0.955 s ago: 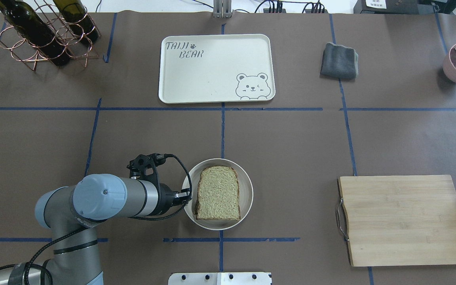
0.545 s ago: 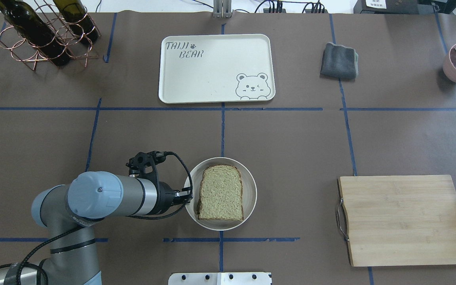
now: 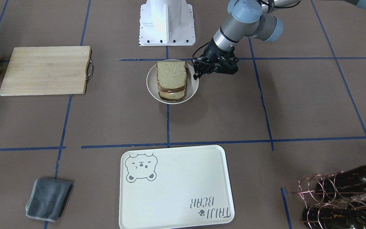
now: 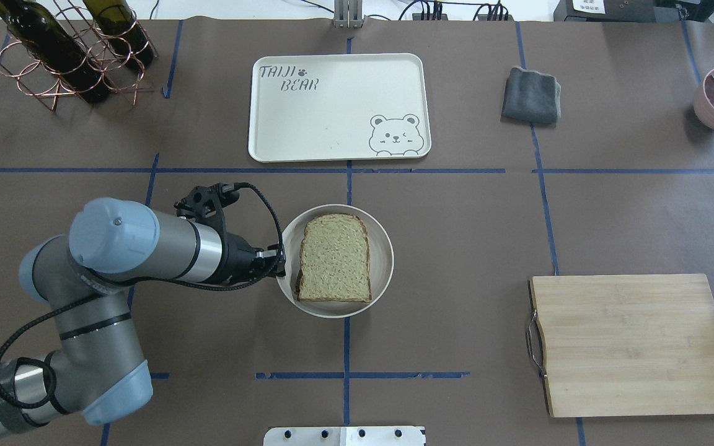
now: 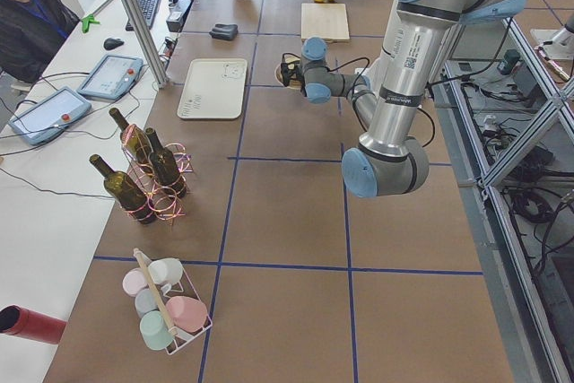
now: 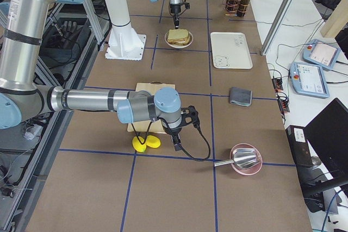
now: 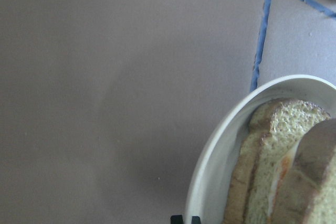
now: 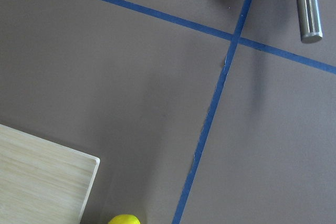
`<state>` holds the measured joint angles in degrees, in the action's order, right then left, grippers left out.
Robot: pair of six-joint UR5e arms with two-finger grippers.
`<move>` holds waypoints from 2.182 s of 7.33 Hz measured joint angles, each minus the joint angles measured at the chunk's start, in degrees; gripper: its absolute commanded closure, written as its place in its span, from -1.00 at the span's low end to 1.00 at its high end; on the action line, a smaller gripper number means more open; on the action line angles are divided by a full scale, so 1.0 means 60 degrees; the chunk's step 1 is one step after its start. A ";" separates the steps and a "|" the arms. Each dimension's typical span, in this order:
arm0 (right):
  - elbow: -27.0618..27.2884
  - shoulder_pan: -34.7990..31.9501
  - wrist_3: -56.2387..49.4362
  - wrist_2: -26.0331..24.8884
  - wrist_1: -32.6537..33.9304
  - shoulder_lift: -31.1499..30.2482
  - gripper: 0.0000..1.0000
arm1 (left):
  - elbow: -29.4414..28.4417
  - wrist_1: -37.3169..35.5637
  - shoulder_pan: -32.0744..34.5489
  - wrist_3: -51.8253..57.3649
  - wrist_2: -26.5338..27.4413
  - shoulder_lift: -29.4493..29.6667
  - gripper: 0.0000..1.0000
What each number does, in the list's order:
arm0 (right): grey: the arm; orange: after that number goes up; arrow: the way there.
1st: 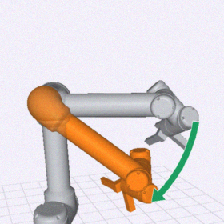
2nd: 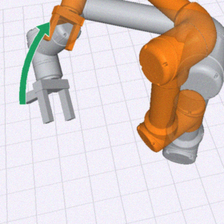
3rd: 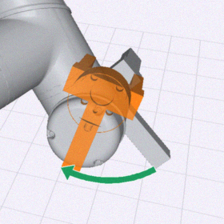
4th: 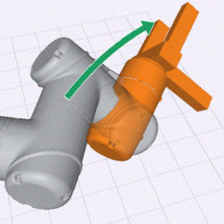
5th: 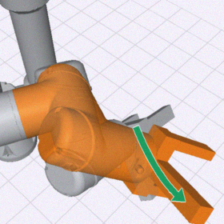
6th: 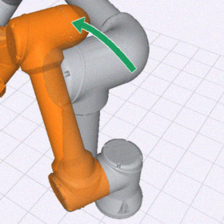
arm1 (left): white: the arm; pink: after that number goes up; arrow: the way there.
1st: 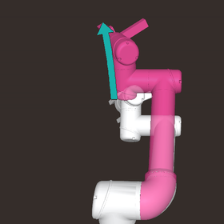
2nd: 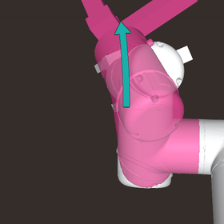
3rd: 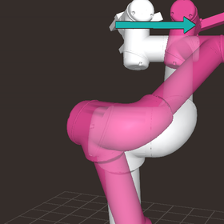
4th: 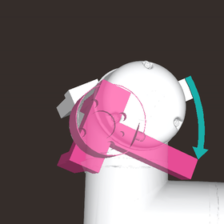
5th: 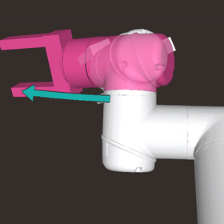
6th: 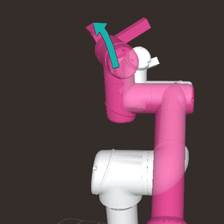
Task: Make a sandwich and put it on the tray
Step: 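Lift and carry the plate with the left gripper onto the white tray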
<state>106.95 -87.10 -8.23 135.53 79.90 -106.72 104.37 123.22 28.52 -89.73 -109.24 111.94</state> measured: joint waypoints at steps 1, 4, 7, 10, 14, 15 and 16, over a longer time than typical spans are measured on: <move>-0.0012 0.0000 -0.0003 -0.0003 -0.0001 0.0001 -1.00 | -0.0142 -0.0031 0.0505 0.0308 -0.0350 0.0153 1.00; -0.0051 0.0000 0.0013 -0.0036 0.0008 0.0004 -1.00 | -0.1568 -0.0061 0.1717 0.1097 -0.1178 0.1300 1.00; -0.0137 0.0000 0.0088 -0.0051 0.0020 -0.0006 -1.00 | -0.3999 -0.0054 0.2601 0.1665 -0.1518 0.3046 1.00; -0.0156 0.0000 0.0111 -0.0058 0.0015 0.0016 -1.00 | -0.6812 0.0122 0.3116 0.2070 -0.1810 0.4904 1.00; -0.0147 0.0000 0.0112 -0.0035 0.0014 0.0021 -1.00 | -0.9824 0.2274 0.3252 0.2103 -0.1863 0.5839 1.00; -0.0141 0.0000 0.0109 -0.0036 0.0014 0.0031 -1.00 | -1.0204 0.2662 0.3251 0.2106 -0.1862 0.5904 0.60; -0.0138 0.0000 0.0103 -0.0036 0.0014 0.0032 -1.00 | -1.0432 0.2899 0.3244 0.2107 -0.1862 0.5947 -0.12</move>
<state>106.12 -87.10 -7.61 135.31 79.98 -106.53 41.77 140.61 47.98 -77.08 -120.41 147.62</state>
